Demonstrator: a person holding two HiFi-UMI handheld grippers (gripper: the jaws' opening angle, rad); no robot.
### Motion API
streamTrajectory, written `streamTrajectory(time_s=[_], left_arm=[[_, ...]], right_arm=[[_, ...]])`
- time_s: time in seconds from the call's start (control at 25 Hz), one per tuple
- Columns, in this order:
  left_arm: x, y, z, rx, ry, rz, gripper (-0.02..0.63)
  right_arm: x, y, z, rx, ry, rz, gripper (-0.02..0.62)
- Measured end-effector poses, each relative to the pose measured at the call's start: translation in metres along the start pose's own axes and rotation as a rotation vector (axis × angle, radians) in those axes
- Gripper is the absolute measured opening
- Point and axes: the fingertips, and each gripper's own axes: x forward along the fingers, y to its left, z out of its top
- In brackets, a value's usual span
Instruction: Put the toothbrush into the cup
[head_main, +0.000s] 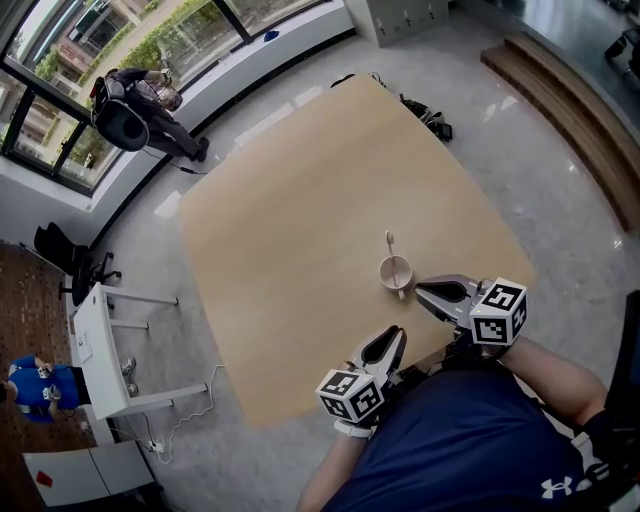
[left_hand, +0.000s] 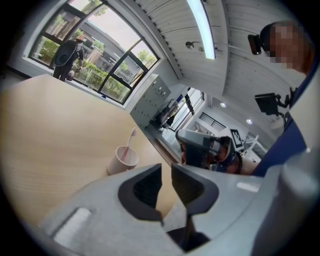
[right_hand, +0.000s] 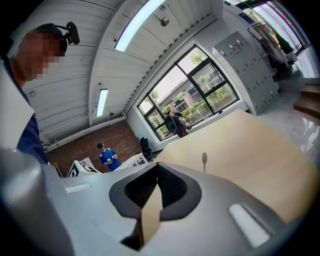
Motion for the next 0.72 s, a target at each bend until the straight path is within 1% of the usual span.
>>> streamTrajectory(time_s=[0.44, 0.72], left_arm=[[-0.005, 0.012, 0.002, -0.019, -0.018, 0.032, 0.063], [-0.009, 0.013, -0.003, -0.031, -0.017, 0.045, 0.063]], right_arm=[[0.014, -0.001, -0.005, -0.017, 0.039, 0.021, 0.012], [0.015, -0.003, -0.007, -0.003, 0.043, 0.017, 0.011]])
